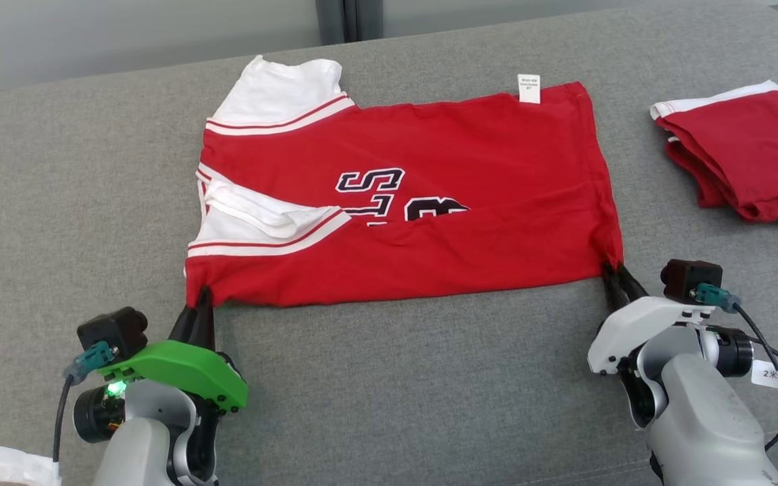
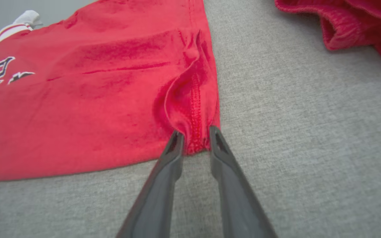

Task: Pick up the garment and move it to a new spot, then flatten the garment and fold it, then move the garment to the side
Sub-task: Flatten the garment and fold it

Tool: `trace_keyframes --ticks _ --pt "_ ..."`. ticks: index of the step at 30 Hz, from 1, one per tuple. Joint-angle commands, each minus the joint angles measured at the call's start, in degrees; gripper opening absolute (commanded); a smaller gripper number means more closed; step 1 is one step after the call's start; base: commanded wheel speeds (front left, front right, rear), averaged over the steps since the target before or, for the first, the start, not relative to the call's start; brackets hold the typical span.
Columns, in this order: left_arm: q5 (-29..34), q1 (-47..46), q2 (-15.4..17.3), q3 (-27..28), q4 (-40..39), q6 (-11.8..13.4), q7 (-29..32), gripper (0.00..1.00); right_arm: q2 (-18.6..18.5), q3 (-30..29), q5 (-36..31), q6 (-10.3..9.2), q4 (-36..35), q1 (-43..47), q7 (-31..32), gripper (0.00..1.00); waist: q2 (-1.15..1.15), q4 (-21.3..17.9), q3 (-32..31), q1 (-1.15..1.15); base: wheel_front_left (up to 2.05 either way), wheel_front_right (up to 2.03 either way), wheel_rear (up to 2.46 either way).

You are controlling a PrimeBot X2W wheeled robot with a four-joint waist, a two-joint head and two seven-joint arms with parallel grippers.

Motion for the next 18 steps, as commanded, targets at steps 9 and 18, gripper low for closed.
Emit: trace_keyframes --ticks 9,18 --pt "-1.44 3.63 1.03 1.47 -6.13 0.19 -2.83 0.00 -0.19 1.24 4.34 -0.10 -2.05 -1.23 -2.17 0.00 0.00 -0.57 -2.52 0.00 0.00 0.00 0.00" --pt "-1.95 18.32 0.90 1.39 -20.34 3.49 -0.26 0.00 -1.71 2.56 5.48 -0.10 -17.33 8.95 4.91 0.00 0.00 -0.36 -3.58 0.00 0.00 0.00 0.00"
